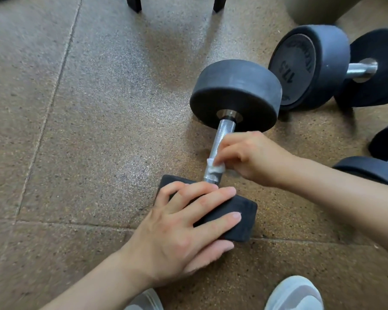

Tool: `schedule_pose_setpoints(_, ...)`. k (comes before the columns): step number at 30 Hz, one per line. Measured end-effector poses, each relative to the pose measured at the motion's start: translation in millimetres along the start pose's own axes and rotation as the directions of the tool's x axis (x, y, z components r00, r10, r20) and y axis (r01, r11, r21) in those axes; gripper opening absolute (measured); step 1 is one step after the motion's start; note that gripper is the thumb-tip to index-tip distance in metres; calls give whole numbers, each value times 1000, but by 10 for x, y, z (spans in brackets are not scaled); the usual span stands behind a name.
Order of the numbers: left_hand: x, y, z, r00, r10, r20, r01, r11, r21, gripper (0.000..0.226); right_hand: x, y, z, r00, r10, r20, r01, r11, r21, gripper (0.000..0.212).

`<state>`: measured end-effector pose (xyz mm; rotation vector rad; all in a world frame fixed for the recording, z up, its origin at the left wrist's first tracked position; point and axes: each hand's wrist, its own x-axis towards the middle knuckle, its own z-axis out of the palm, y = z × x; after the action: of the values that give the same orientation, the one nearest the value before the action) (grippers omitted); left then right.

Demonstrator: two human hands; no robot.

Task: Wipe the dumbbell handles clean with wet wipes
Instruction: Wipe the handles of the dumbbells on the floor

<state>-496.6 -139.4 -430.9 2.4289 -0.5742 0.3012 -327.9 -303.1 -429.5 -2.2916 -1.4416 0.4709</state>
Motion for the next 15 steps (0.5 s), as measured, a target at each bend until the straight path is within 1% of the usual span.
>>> schedule_pose_setpoints(1, -9, 6, 13, 1000, -6, -23, 6, 1000, 2, 30, 11, 0, 14, 998, 25, -52, -24, 1000, 12, 13)
schedule_pose_setpoints(2, -23, 14, 24, 999, -15, -49, 15, 1000, 1, 29, -7, -18, 42, 998, 16, -59, -15, 999, 30, 12)
schedule_pose_setpoints(4, -45, 27, 37, 995, -31, -94, 31, 1000, 1, 27, -62, -102, 91, 998, -63, 9, 63, 997, 55, 13)
schedule_pose_setpoints(6, -46, 29, 42, 993, -31, -112, 32, 999, 8, 27, -14, -152, 113, 991, -121, 54, 120, 992, 27, 14)
schedule_pose_setpoints(8, -52, 21, 18, 992, -38, -117, 41, 999, 20, 26, 177, -143, 126, 992, -120, 36, 120, 993, 3, 8)
schedule_pose_setpoints(10, -70, 22, -19, 993, -39, -114, 43, 999, 33, 26, 246, -144, 152, 991, -131, 40, 131, 991, -5, 8)
schedule_pose_setpoints(11, -80, 15, -32, 993, -40, -108, 44, 998, 38, 26, 205, -133, 151, 989, -138, 58, 138, 990, 4, 9)
schedule_pose_setpoints(13, -107, 24, -40, 993, -63, -104, 69, 996, 53, 26, 93, -110, 123, 987, -140, 79, 139, 990, 22, 19)
schedule_pose_setpoints(15, -96, 50, -17, 990, -75, -117, 82, 996, 48, 25, 103, -81, 126, 993, -113, 30, 113, 994, 5, 23)
